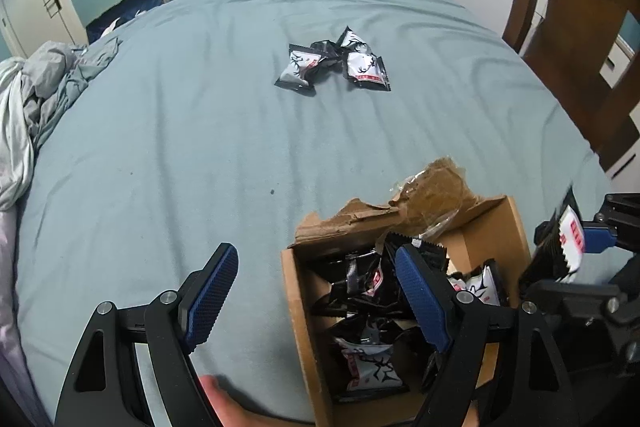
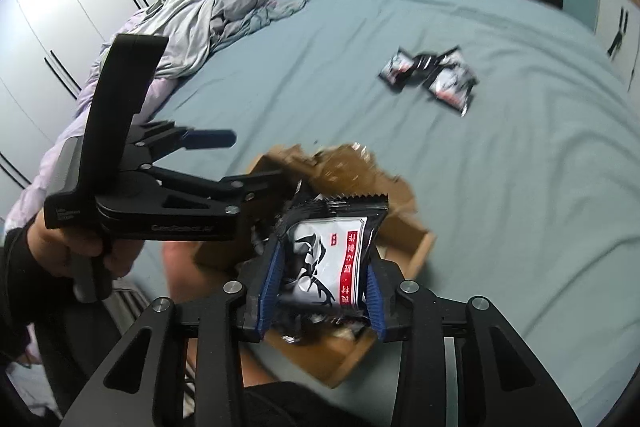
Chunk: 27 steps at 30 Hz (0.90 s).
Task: Organize snacks
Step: 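Grasp black packet with left gripper while right gripper carries deer-print packet to box, then drop both packets into the box and open both grippers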
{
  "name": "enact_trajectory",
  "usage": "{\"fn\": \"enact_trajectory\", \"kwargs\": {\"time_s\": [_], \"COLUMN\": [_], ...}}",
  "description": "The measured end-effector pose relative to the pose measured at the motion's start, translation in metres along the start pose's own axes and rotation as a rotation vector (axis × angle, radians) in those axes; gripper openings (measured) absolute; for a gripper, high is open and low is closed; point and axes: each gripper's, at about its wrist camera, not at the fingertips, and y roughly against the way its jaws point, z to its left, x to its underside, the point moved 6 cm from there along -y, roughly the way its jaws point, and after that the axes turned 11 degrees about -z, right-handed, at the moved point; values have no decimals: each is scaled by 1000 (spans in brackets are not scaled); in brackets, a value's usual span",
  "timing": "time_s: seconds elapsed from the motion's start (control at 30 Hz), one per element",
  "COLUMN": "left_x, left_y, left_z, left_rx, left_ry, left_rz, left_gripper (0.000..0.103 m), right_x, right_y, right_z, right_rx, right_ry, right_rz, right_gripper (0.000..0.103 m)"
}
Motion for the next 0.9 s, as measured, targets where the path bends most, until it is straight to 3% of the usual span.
{"fn": "enact_trajectory", "kwargs": {"time_s": [0.17,0.53,0.73,0.9], "left_x": [1,0,0,-1], "left_y": [0,1,0,0], "left_z": [0,1,-2,-3], "left_rx": [-1,2,5,-13], "left_ry": [4,19,6,-7], "left_rz": [3,1,5,6], "left_gripper": [82,82,82,82], "right_x": [-6,-19,-18,-25], "right_y": [-1,22,23,22], "right_z": [0,-21,-40,-45], "right_rx": [42,136,249,286], "right_ry": [-10,-82,-126,-155], "right_rz": [-14,-192,-200,-187], "right_gripper": [67,72,72,72]}}
